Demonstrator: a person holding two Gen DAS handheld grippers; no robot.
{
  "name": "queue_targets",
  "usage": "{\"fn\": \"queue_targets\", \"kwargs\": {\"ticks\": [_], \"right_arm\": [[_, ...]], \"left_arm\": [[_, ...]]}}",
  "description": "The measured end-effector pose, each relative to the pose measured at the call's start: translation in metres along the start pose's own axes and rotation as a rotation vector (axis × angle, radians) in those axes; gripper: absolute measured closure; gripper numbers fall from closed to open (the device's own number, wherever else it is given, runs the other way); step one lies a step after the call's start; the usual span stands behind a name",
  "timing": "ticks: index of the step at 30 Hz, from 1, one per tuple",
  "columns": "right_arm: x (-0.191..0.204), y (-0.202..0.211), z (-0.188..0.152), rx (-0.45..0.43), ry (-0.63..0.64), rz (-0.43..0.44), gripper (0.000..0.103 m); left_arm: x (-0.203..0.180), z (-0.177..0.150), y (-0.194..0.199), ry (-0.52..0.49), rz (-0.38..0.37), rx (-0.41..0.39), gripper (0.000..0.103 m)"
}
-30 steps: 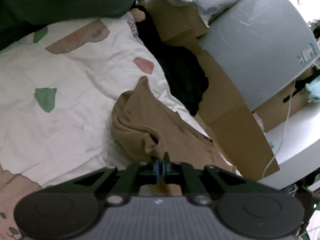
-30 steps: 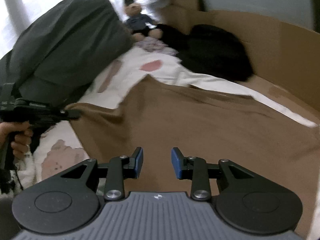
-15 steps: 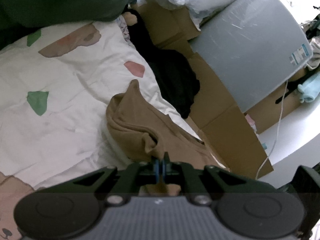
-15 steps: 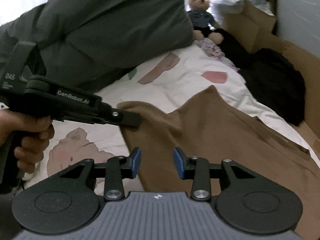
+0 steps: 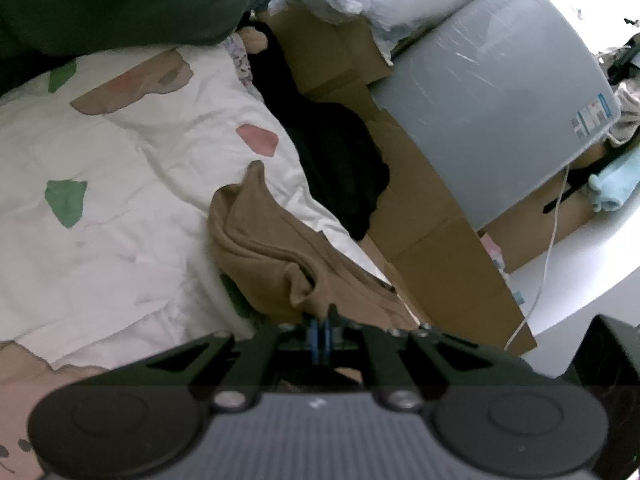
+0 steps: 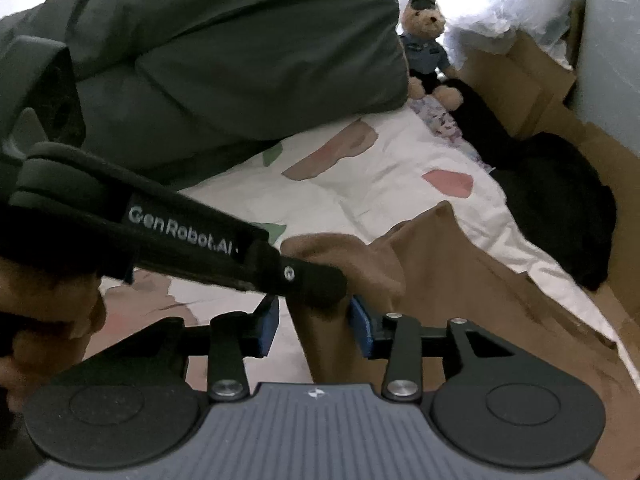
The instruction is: Fold clothes
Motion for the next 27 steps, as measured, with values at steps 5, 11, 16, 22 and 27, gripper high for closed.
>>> {"fn": "queue_targets", "kwargs": {"ticks": [5, 11, 16, 22, 27], "right_arm": [[0.006, -0.007, 0.0, -0.026, 0.057, -0.071, 0.059], [0.008, -0.021, -0.002, -0.028, 0.091, -0.128, 0.059], [0.008, -0.028, -0.006, -0.017, 0.121, -0.136, 0.078], [0.001, -0.03, -0.011, 0.001, 0.112, -0.11, 0.096], [-0.012, -0.025, -0.007, -0.008, 0.054, -0.086, 0.097]], "left_arm": [[0.001, -0.001, 0.0, 0.018, -0.008, 0.0, 0.1], [0.002, -0.002, 0.003, 0.026, -0.006, 0.004, 0.1], [0.004, -0.006, 0.002, 0.038, -0.007, 0.007, 0.1], [0.004, 0.0, 0.006, 0.051, -0.013, -0.007, 0.088], [0.024, 0.015, 0.017, 0.044, 0.066, -0.028, 0.058]]}}
Point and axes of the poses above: each gripper's, at about its wrist camera, not at the fingertips, and y roughly against the way its jaws point, x to its left, z to its top, the point moved 10 cm from there along -y, roughly the way its jaws point, and after that the axes turned 15 degrees about -y, right-handed, at the moved point
